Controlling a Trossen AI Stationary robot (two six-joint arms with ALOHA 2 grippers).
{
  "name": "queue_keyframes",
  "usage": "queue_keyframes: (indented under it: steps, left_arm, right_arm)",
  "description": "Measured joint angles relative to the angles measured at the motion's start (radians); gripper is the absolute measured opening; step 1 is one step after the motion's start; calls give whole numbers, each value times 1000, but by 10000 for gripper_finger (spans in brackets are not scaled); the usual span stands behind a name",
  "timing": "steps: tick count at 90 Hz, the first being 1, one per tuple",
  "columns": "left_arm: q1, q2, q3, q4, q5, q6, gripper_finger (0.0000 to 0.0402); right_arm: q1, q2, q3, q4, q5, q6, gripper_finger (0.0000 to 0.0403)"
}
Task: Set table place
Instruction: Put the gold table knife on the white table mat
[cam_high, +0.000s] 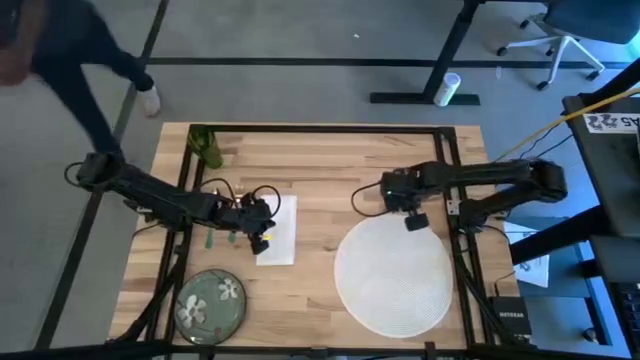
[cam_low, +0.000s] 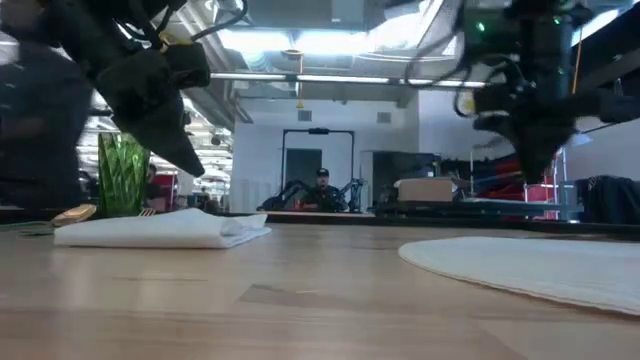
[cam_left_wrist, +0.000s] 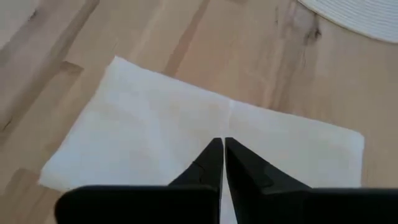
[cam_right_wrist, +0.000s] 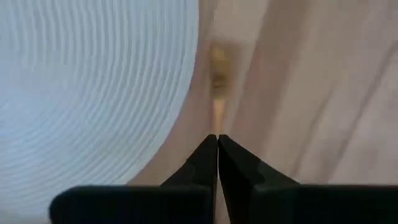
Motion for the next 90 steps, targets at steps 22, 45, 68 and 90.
queue_keyframes:
  steps: [22, 45, 68, 90]
  left_arm:
    - [0, 0, 0, -2, 3, -6, 0]
    - [1, 0, 0, -2, 4, 39, 0]
    - [1, 0, 0, -44, 4, 63, 0]
    - [2, 0, 0, -51, 4, 45, 0]
  right_arm:
    - [-95, -40, -94, -133, -2, -45, 15]
    - [-175, -40, -92, -110, -39, -83, 75]
    - [-246, -39, -92, -78, -28, -81, 103]
    - [-267, -28, -92, -70, -50, -62, 104]
